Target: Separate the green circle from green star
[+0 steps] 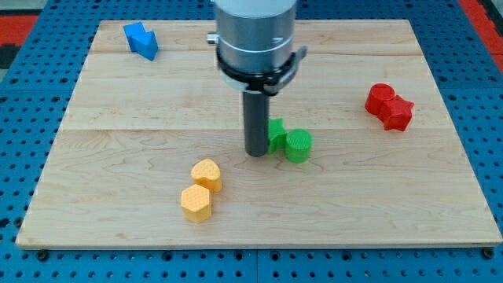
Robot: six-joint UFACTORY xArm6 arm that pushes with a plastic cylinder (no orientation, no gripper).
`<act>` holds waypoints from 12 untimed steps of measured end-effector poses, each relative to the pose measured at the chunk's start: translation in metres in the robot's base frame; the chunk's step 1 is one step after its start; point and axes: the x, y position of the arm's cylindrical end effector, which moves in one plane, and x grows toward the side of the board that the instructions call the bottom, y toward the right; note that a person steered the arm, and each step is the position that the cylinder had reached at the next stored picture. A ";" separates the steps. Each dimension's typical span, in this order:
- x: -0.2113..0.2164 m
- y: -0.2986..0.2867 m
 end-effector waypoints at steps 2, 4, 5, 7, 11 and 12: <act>0.006 0.000; 0.065 0.023; 0.056 0.086; 0.040 0.083; -0.092 0.050; -0.148 0.050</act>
